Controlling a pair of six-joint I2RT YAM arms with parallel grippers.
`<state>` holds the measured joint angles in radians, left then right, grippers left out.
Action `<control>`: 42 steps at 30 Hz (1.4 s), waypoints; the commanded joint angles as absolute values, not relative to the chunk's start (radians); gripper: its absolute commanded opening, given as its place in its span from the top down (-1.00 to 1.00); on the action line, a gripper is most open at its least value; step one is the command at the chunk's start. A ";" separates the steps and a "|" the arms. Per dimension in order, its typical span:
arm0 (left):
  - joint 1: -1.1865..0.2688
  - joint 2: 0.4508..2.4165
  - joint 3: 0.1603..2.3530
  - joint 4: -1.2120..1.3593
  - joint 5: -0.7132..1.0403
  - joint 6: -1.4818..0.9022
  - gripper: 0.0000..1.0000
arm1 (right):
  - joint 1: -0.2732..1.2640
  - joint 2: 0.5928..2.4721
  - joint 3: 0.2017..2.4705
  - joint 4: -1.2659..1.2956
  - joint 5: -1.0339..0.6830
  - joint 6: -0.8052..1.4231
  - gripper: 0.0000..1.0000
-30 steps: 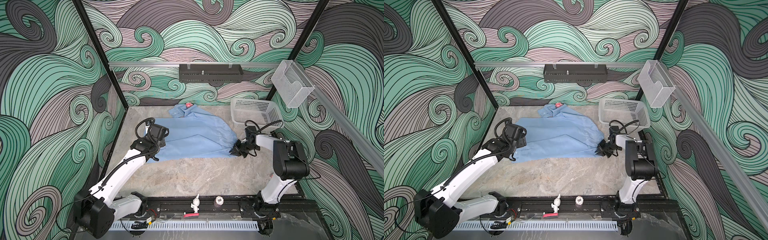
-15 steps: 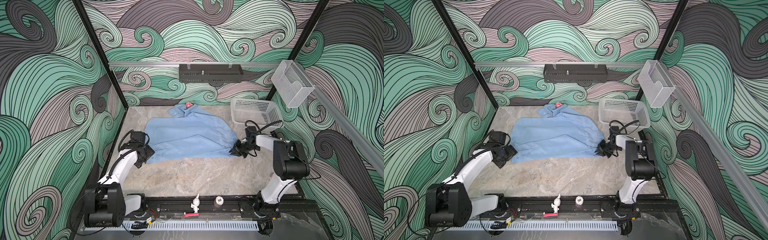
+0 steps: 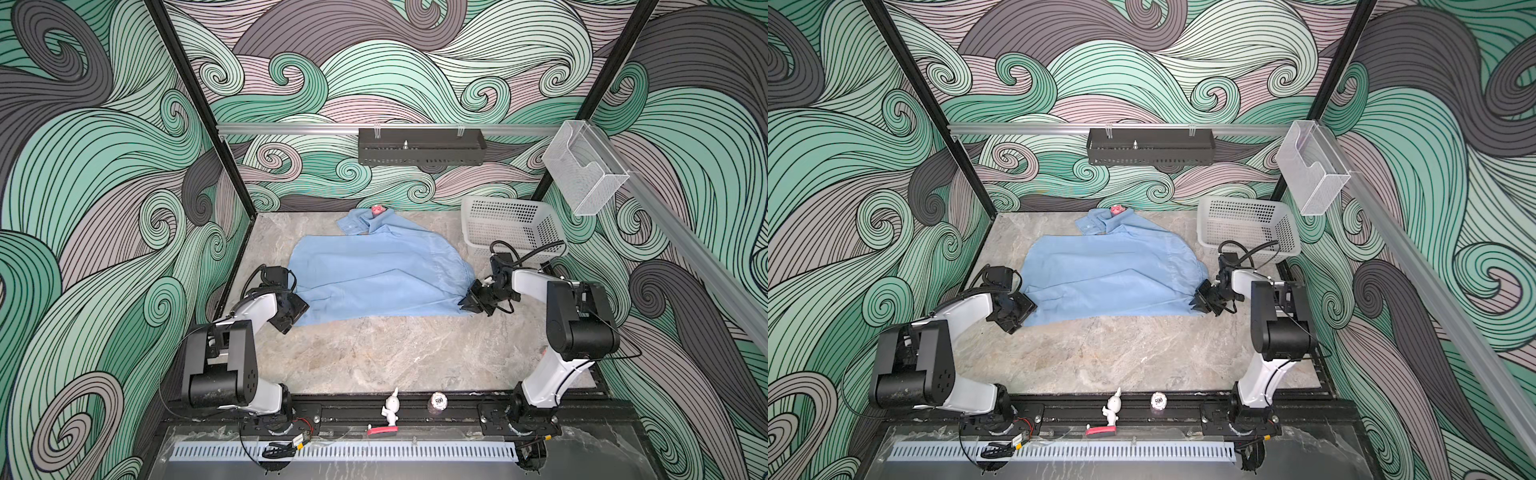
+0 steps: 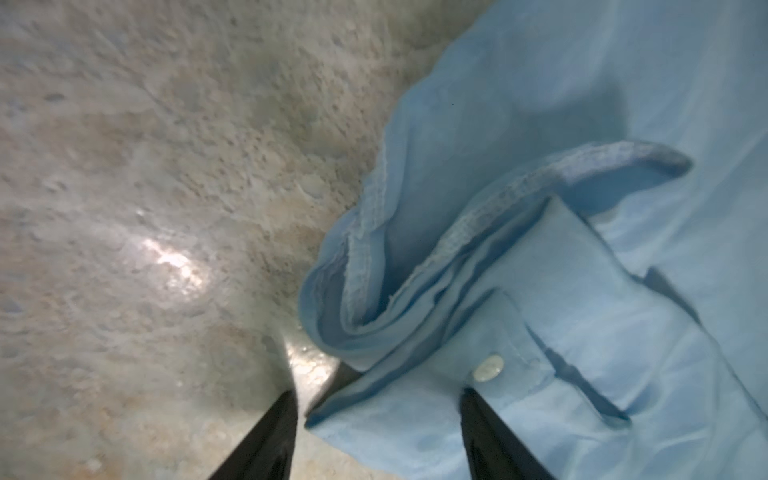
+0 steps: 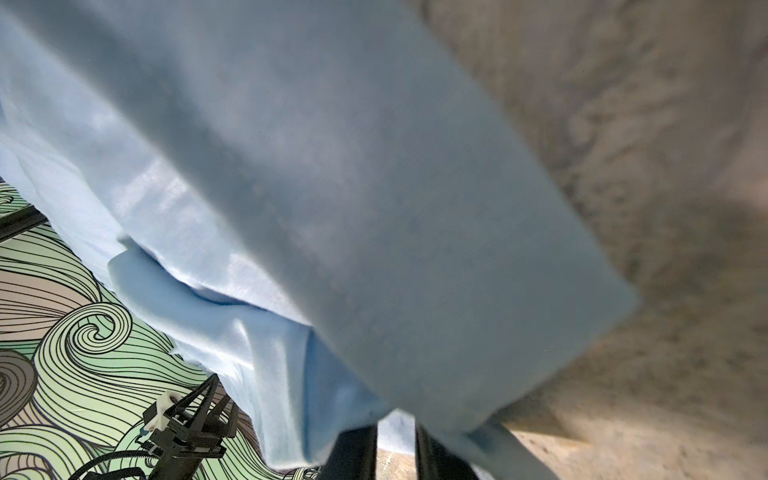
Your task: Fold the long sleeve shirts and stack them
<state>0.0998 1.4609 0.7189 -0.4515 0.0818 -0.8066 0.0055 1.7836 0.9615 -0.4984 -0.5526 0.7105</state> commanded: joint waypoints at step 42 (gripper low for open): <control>-0.344 1.889 2.218 -0.732 0.359 -0.528 1.00 | 0.014 1.484 1.049 -0.781 -0.495 0.666 0.04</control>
